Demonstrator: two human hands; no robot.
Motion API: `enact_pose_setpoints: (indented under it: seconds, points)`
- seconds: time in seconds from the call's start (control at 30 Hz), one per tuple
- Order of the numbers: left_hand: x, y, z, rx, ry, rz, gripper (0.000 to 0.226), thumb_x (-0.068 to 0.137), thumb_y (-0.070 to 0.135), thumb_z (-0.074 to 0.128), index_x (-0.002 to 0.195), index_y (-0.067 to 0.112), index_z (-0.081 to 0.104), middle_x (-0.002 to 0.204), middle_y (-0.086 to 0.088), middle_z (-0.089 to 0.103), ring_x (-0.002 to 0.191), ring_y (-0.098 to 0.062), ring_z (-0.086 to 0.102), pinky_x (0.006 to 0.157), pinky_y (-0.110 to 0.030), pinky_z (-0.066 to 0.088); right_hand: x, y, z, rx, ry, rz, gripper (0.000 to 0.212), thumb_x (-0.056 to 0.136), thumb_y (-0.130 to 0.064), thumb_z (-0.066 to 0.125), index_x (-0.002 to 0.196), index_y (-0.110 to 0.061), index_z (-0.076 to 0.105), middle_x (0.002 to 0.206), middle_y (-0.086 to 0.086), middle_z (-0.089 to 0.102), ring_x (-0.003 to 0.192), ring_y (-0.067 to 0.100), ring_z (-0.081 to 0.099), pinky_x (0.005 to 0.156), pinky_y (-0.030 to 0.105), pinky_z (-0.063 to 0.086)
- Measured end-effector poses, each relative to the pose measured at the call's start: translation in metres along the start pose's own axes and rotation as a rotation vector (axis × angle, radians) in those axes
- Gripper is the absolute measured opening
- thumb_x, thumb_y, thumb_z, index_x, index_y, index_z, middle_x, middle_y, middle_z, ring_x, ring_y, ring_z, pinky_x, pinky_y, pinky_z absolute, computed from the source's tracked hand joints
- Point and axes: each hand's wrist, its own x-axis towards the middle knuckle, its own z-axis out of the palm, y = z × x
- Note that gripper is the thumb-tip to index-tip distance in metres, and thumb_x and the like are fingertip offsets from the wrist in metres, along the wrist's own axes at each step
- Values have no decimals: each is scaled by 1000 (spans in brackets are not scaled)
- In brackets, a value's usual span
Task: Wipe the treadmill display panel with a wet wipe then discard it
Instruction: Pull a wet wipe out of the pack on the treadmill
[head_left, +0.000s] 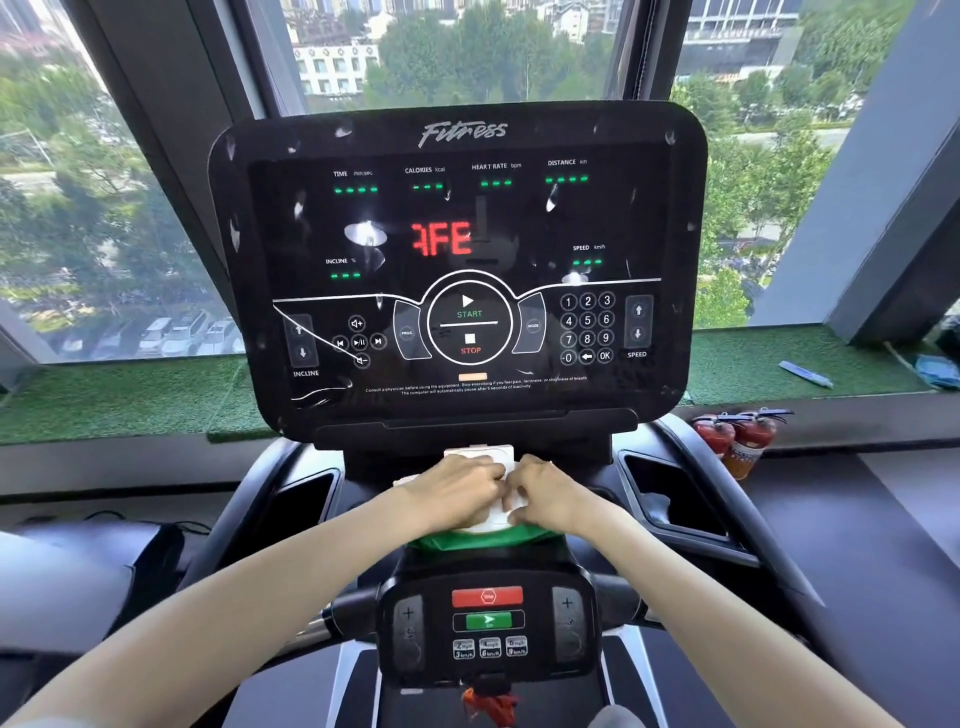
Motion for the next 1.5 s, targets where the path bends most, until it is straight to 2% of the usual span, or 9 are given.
enact_pose_setpoints:
  seconds: [0.2, 0.3, 0.43, 0.63, 0.8, 0.97, 1.1, 1.23, 1.5]
  points:
    - [2, -5, 2, -697, 143, -590, 12, 66, 7, 63, 59, 17, 60, 63, 5, 61, 63, -15, 57, 62, -31, 50, 0, 3, -1, 62, 11, -14, 14, 71, -11, 74, 82, -19, 68, 92, -1, 44, 83, 16, 51, 81, 24, 45]
    - [-1, -1, 3, -748, 179, -736, 13, 69, 9, 65, 59, 17, 62, 62, 6, 62, 63, -12, 57, 58, -24, 45, -1, 3, -1, 59, 20, -17, 14, 72, -13, 73, 83, -20, 68, 93, 0, 44, 83, 15, 50, 80, 22, 43]
    - [-6, 3, 8, -230, 104, -312, 19, 79, 15, 50, 85, 17, 68, 90, 3, 61, 97, -16, 55, 69, -31, 49, -2, 4, 1, 36, 37, -14, 13, 75, -14, 72, 88, -14, 69, 95, 0, 43, 82, 14, 50, 82, 22, 42]
    - [-4, -1, 2, 156, 80, 55, 13, 60, 19, 77, 62, 22, 65, 64, 6, 53, 70, -15, 57, 59, -23, 49, -2, 3, 2, 31, 46, -25, 10, 74, -14, 72, 82, -17, 68, 92, 1, 44, 89, 20, 55, 83, 25, 42]
    - [2, 8, -17, 39, -113, -84, 16, 84, 6, 50, 94, 8, 63, 93, -6, 56, 96, -21, 49, 68, -32, 34, -1, 3, 2, 38, 41, -19, 14, 72, -12, 73, 82, -19, 68, 91, 1, 44, 86, 18, 53, 83, 24, 42]
    - [6, 4, -26, -62, -203, -102, 13, 76, 1, 50, 81, 9, 60, 73, 3, 43, 79, -22, 52, 63, -34, 41, -1, 3, 2, 31, 43, -6, 12, 73, -12, 73, 84, -18, 69, 93, 0, 43, 82, 12, 49, 79, 17, 38]
    - [8, 10, -24, -64, -206, -126, 13, 73, -5, 50, 81, 1, 58, 84, -9, 54, 82, -26, 55, 59, -32, 31, -2, 4, 1, 86, 55, -6, 11, 74, -12, 72, 84, -15, 72, 94, 2, 46, 81, 13, 51, 77, 16, 39]
    - [0, 3, -19, -116, -105, -246, 10, 78, -6, 43, 81, 4, 47, 93, -15, 55, 86, -31, 54, 65, -37, 39, -3, 3, 2, 122, 67, -3, 10, 73, -14, 72, 77, -22, 68, 90, 3, 50, 85, 19, 55, 80, 23, 43]
    - [-3, 2, -12, -122, -25, -191, 28, 93, 35, 49, 106, 12, 60, 108, -2, 57, 109, -17, 50, 82, -31, 41, -1, 6, 5, 126, 66, 3, 7, 73, -13, 70, 80, -12, 71, 89, 1, 51, 83, 13, 50, 78, 20, 39]
